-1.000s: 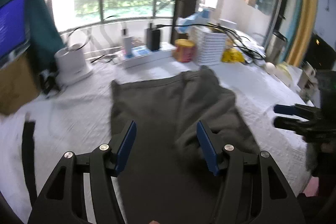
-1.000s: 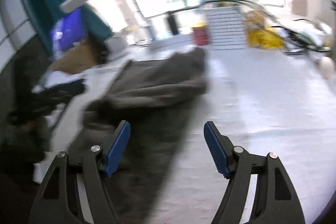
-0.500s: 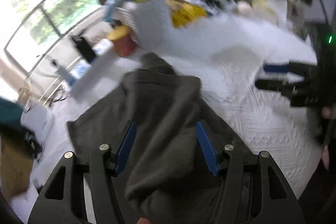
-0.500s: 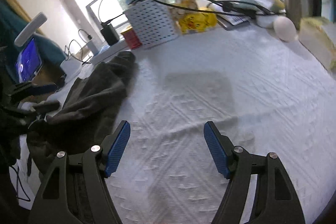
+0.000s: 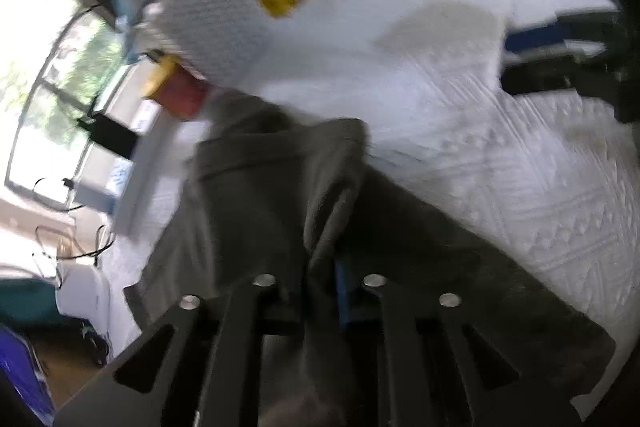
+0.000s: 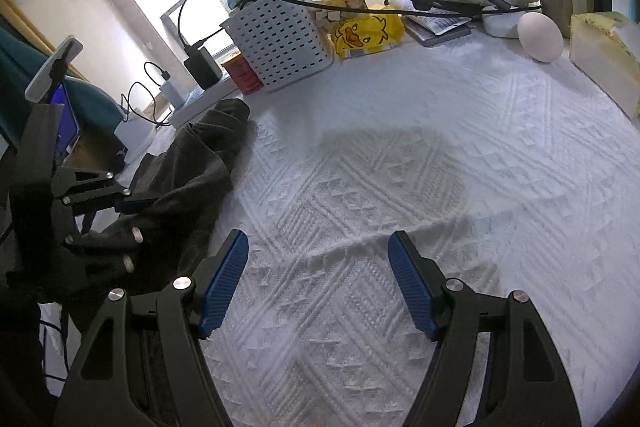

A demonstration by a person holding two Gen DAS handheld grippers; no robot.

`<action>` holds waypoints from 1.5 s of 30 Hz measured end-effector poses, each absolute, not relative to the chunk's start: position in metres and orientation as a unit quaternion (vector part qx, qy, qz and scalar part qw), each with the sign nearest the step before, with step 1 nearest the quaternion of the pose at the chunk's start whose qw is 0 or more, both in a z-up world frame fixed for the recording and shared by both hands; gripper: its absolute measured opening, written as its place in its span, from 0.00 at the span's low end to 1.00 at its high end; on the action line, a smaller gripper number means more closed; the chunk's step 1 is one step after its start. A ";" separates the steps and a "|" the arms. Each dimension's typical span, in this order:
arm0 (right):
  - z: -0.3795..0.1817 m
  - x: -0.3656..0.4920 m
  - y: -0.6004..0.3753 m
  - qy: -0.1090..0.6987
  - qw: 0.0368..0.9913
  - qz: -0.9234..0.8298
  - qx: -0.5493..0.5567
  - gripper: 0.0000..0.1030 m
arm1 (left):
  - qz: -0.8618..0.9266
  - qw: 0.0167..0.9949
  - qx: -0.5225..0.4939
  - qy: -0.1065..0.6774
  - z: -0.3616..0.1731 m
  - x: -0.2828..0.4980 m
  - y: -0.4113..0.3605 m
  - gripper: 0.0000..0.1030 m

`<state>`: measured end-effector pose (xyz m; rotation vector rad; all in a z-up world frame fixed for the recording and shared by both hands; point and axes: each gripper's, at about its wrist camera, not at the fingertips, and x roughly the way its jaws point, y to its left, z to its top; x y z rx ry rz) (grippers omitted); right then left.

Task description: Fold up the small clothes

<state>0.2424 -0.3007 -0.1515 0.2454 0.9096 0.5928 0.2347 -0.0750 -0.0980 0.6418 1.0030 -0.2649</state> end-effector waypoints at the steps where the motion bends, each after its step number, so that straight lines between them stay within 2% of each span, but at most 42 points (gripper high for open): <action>1: -0.151 0.242 -0.299 0.432 0.850 0.279 0.112 0.71 | -0.121 0.830 0.284 0.464 -0.092 0.234 -0.066 0.10; 14: -0.145 0.237 -0.254 0.442 0.846 0.291 0.067 0.71 | -0.031 0.899 0.105 0.424 -0.078 0.239 0.076 0.08; 21: -0.142 0.227 -0.212 0.448 0.834 0.318 0.036 0.71 | -0.021 0.903 0.030 0.429 -0.102 0.242 0.133 0.07; 34: -0.141 0.212 -0.187 0.453 0.827 0.332 0.014 0.71 | -0.037 0.900 -0.032 0.432 -0.112 0.240 0.155 0.08; 42: -0.123 0.251 -0.194 0.421 0.859 0.290 0.001 0.71 | -0.059 0.912 -0.039 0.405 -0.090 0.236 0.155 0.11; 45: -0.119 0.270 -0.190 0.414 0.863 0.290 0.009 0.71 | -0.055 0.915 -0.043 0.398 -0.089 0.241 0.158 0.15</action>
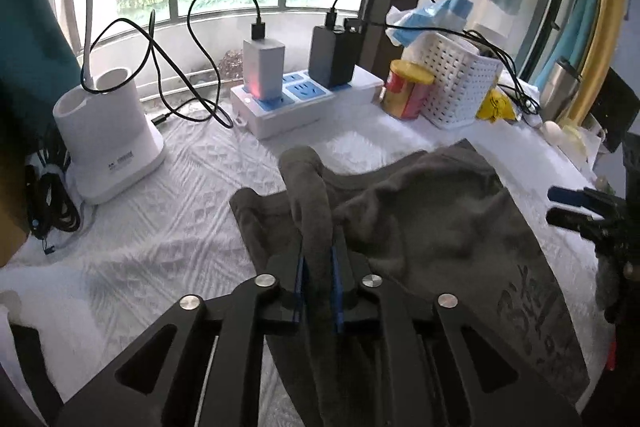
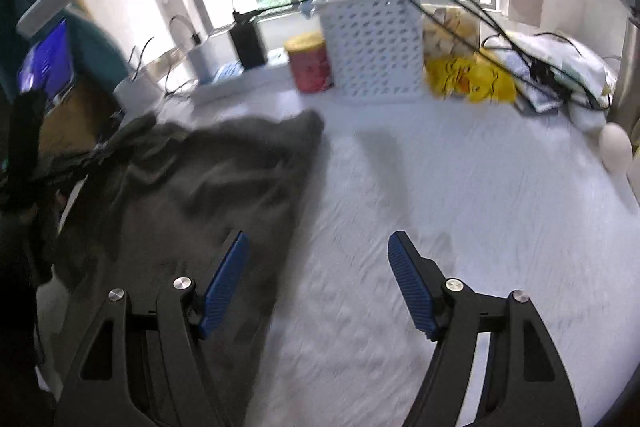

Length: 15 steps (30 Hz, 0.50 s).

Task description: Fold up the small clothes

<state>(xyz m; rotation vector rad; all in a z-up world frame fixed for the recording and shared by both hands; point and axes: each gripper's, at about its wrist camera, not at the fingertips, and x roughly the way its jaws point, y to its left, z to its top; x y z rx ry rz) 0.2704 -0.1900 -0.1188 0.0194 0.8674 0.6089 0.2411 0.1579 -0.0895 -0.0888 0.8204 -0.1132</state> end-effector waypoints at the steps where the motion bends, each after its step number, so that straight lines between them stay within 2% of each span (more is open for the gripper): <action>1: -0.118 0.277 -0.188 0.412 0.863 0.293 0.012 0.71 | -0.052 0.915 -0.046 0.396 -0.090 0.243 0.160 0.15; 5: -0.118 0.300 -0.176 0.408 0.860 0.305 0.031 0.68 | -0.032 0.923 -0.055 0.380 -0.088 0.245 0.169 0.15; 7: -0.120 0.310 -0.167 0.407 0.858 0.313 0.027 0.56 | -0.026 0.926 -0.049 0.374 -0.087 0.248 0.173 0.15; 12: -0.132 0.330 -0.152 0.424 0.845 0.324 0.038 0.46 | -0.030 0.911 -0.025 0.411 -0.110 0.267 0.170 0.16; 15: -0.141 0.340 -0.147 0.440 0.835 0.326 0.049 0.33 | -0.032 0.906 0.003 0.422 -0.120 0.270 0.158 0.16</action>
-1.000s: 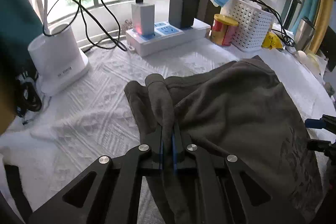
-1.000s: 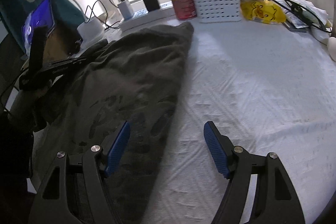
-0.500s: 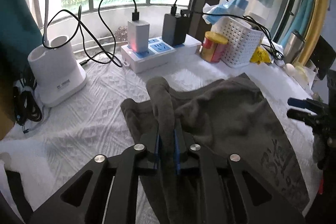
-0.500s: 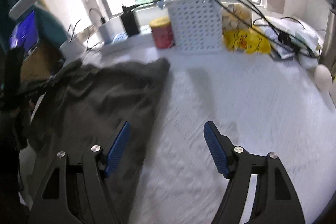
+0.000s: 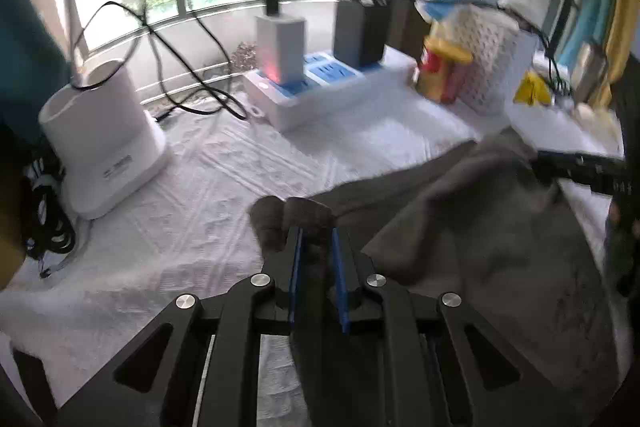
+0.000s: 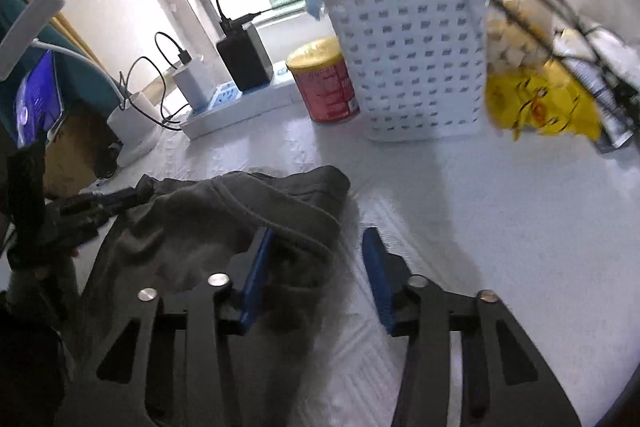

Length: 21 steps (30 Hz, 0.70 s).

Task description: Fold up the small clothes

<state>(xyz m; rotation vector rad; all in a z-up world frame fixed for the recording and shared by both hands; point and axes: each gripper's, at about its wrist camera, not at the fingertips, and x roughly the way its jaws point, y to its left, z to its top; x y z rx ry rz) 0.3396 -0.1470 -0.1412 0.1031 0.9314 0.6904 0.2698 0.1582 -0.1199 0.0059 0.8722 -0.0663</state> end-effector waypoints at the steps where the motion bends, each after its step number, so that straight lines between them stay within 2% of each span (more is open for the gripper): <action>1: -0.143 0.341 -0.144 0.442 0.832 0.331 0.049 0.25 | -0.032 0.905 0.008 0.424 -0.122 0.270 0.156 0.16; 4: -0.142 0.344 -0.138 0.438 0.831 0.339 0.047 0.12 | -0.032 0.907 0.031 0.419 -0.126 0.269 0.151 0.16; 7: -0.131 0.348 -0.137 0.423 0.838 0.341 0.050 0.11 | -0.043 0.906 0.049 0.418 -0.127 0.267 0.149 0.15; 10: -0.131 0.354 -0.129 0.422 0.839 0.342 0.038 0.11 | -0.046 0.910 0.044 0.411 -0.125 0.265 0.151 0.03; 21: -0.136 0.358 -0.120 0.431 0.843 0.321 -0.009 0.12 | 0.025 0.922 -0.012 0.387 -0.107 0.250 0.191 0.03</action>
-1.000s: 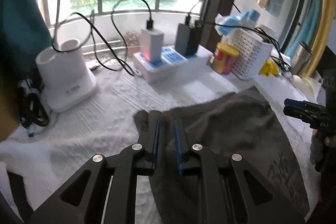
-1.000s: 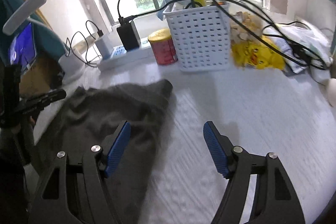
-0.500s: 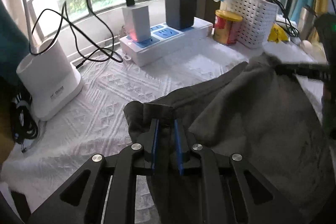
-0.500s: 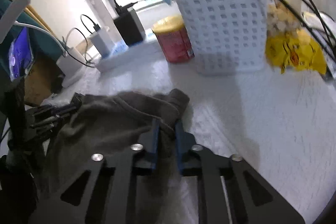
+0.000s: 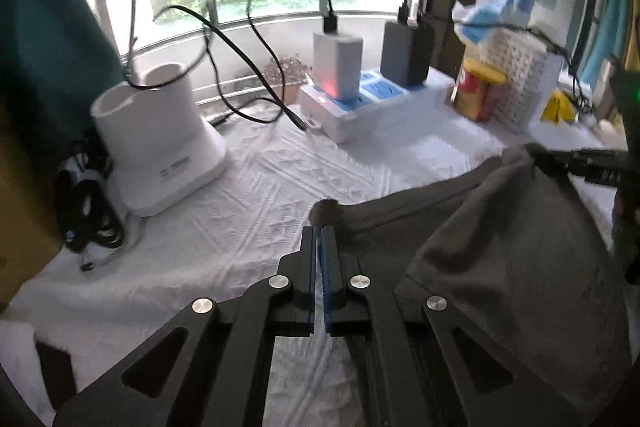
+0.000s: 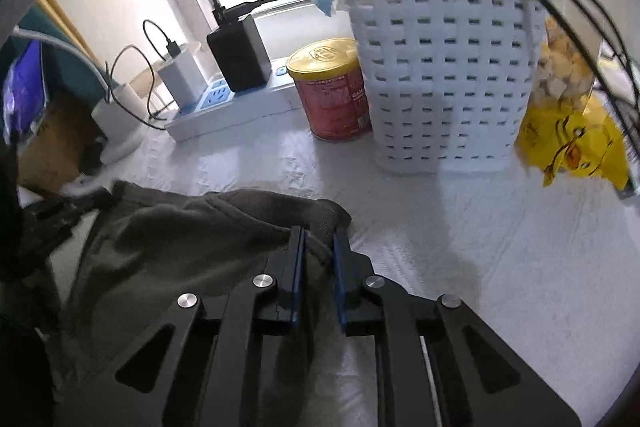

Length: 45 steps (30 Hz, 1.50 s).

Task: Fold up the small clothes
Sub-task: 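Press the folded side down with both grippers closed on it, then open both grippers and withdraw them from the folded shirt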

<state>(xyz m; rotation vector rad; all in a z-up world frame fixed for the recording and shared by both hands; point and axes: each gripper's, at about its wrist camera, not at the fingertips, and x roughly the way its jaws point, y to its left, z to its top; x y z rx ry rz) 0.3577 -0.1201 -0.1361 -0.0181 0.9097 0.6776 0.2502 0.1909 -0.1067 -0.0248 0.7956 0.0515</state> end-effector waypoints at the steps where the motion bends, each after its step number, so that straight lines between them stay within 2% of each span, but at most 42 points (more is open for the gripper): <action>1: -0.134 0.356 -0.121 0.428 0.846 0.319 -0.013 0.13 | 0.025 0.923 -0.018 0.384 -0.103 0.247 0.192 0.03; 3: -0.131 0.352 -0.124 0.423 0.849 0.316 -0.017 0.16 | 0.020 0.926 -0.038 0.376 -0.097 0.237 0.194 0.04; 4: -0.129 0.350 -0.127 0.418 0.852 0.313 -0.020 0.21 | 0.018 0.926 -0.044 0.374 -0.094 0.232 0.193 0.06; 5: -0.127 0.347 -0.130 0.413 0.856 0.310 -0.022 0.25 | 0.015 0.927 -0.050 0.371 -0.092 0.228 0.192 0.14; 6: -0.124 0.344 -0.133 0.408 0.859 0.308 -0.022 0.40 | 0.011 0.929 -0.055 0.367 -0.088 0.221 0.190 0.33; 7: -0.122 0.341 -0.137 0.402 0.863 0.306 -0.020 0.60 | 0.009 0.929 -0.058 0.365 -0.086 0.216 0.188 0.52; 9: -0.116 0.333 -0.145 0.392 0.868 0.303 -0.015 0.72 | 0.003 0.930 -0.065 0.362 -0.083 0.205 0.183 0.56; 27: -0.104 0.243 -0.173 0.402 0.860 0.315 -0.019 0.72 | -0.015 0.930 -0.078 0.359 -0.084 0.109 0.135 0.56; 37: -0.124 0.195 -0.185 0.421 0.844 0.331 -0.006 0.72 | -0.063 0.922 -0.037 0.379 -0.095 0.067 0.099 0.56; 45: -0.129 0.178 -0.207 0.425 0.847 0.320 -0.009 0.72 | -0.066 0.923 -0.056 0.376 -0.098 0.020 0.099 0.56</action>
